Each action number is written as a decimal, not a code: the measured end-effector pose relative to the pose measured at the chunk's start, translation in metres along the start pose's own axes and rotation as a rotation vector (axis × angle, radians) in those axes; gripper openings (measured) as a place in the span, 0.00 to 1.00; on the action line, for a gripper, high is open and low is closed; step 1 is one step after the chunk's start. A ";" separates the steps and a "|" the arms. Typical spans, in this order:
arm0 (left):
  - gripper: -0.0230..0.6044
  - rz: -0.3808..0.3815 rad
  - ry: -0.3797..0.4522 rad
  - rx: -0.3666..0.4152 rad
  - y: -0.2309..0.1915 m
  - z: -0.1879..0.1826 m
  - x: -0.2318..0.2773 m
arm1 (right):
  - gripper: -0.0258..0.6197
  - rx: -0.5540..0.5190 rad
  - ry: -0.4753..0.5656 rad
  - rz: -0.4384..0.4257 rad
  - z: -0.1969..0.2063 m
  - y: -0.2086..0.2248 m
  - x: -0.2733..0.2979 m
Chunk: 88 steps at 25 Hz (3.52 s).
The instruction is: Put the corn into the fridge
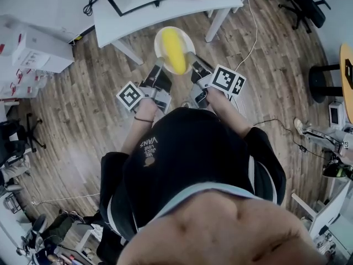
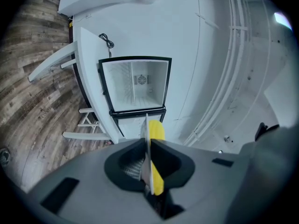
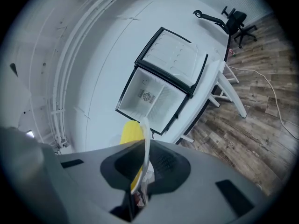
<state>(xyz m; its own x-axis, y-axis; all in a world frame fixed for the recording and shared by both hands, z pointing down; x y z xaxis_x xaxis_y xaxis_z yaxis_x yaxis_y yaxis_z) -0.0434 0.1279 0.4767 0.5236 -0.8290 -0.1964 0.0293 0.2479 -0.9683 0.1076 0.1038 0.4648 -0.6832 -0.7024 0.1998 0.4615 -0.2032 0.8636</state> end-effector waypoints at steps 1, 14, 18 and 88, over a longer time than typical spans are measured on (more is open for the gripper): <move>0.10 0.000 0.007 0.001 -0.001 0.000 0.004 | 0.09 -0.001 -0.008 -0.004 -0.004 0.003 0.002; 0.10 -0.030 0.048 -0.001 -0.014 -0.023 0.032 | 0.09 0.006 -0.067 -0.029 -0.028 0.013 0.039; 0.10 -0.041 0.046 -0.011 -0.018 -0.039 0.039 | 0.09 0.010 -0.066 -0.018 -0.032 0.012 0.056; 0.10 -0.008 -0.083 -0.052 -0.071 -0.235 0.199 | 0.09 0.040 0.063 0.047 -0.145 0.009 0.266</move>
<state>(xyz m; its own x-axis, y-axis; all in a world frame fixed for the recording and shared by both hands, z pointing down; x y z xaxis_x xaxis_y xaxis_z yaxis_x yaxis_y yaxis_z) -0.1416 -0.1725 0.4697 0.5925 -0.7859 -0.1771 -0.0091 0.2133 -0.9769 0.0119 -0.1834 0.4588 -0.6238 -0.7524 0.2116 0.4679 -0.1426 0.8722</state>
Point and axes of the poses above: the fingertips, and each gripper's own axes: x forward along the fingers, y to its right, z out of its underside, the point moved 4 cm from there along -x, backward along the fingers, and after that the axes turned 3 degrees about z, right-handed, at the moved point
